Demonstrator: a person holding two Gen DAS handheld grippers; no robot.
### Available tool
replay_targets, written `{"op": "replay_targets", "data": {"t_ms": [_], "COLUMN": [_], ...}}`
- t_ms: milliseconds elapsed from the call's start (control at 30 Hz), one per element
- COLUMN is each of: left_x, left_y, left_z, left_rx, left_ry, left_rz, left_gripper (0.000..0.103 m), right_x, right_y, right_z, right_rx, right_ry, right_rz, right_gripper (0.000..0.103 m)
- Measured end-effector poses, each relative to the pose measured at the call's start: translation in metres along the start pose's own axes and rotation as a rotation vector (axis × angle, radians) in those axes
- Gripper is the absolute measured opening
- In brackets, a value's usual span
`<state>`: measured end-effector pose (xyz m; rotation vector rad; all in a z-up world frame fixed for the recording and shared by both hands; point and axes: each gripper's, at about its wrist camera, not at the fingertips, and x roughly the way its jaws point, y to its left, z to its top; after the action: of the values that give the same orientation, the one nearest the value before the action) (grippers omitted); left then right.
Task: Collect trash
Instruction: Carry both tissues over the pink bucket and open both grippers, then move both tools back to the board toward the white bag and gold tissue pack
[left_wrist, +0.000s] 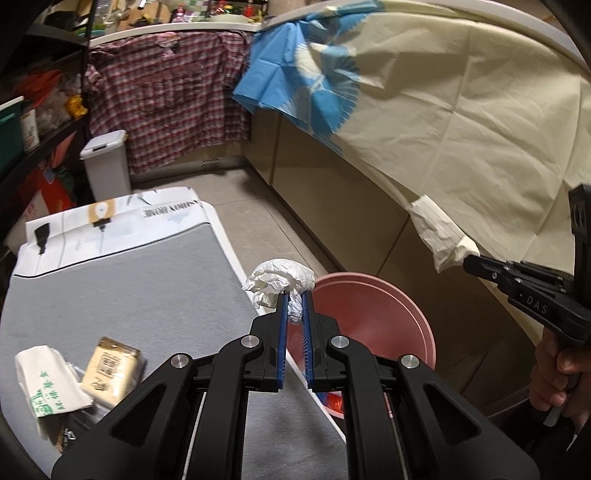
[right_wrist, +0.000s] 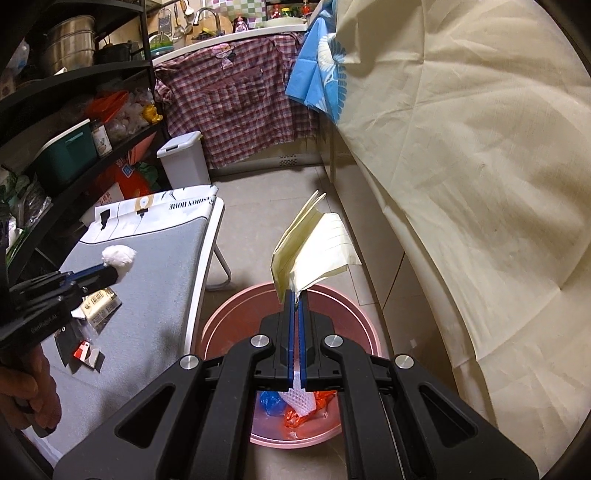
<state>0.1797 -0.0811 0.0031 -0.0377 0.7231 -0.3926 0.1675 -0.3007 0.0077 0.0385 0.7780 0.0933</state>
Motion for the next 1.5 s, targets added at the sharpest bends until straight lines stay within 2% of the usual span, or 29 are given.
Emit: {"op": "replay_targets", "data": {"t_ms": [300, 667, 733, 800, 833, 900, 933, 967, 1300, 1500], "left_x": [0.015, 0.032, 0.034, 0.033, 0.033, 0.032, 0.032, 0.031, 0.018, -0.001], "left_y": [-0.024, -0.043, -0.046, -0.047, -0.047, -0.047, -0.047, -0.045, -0.025, 0.004], "left_z": [-0.009, -0.015, -0.016, -0.017, -0.017, -0.018, -0.018, -0.018, -0.019, -0.019], "left_rx": [0.052, 0.091, 0.097, 0.097, 0.095, 0.097, 0.097, 0.093, 0.057, 0.028], "left_ry": [0.03, 0.067, 0.074, 0.07, 0.071, 0.065, 0.065, 0.065, 0.047, 0.03], "left_rz": [-0.084, -0.105, -0.115, -0.115, -0.12, -0.116, -0.112, -0.112, -0.084, -0.035], "left_gripper": [0.007, 0.008, 0.009, 0.015, 0.024, 0.028, 0.028, 0.028, 0.028, 0.028], "right_x": [0.012, 0.021, 0.022, 0.023, 0.024, 0.023, 0.022, 0.021, 0.016, 0.008], "right_y": [0.005, 0.002, 0.001, 0.0, 0.0, -0.002, -0.003, -0.003, -0.003, 0.012], "right_z": [-0.004, -0.006, -0.006, -0.006, -0.005, -0.004, -0.005, -0.005, -0.003, -0.002], "right_rx": [-0.024, -0.023, -0.024, -0.021, -0.018, -0.011, -0.008, -0.005, 0.002, -0.019], "right_ry": [0.052, 0.081, 0.084, 0.09, 0.092, 0.086, 0.08, 0.074, 0.052, 0.024], "right_rz": [0.0, -0.014, -0.022, -0.035, -0.036, -0.046, -0.047, -0.049, -0.047, -0.029], "right_gripper": [0.002, 0.003, 0.006, 0.006, 0.009, 0.021, 0.033, 0.039, 0.039, 0.039]}}
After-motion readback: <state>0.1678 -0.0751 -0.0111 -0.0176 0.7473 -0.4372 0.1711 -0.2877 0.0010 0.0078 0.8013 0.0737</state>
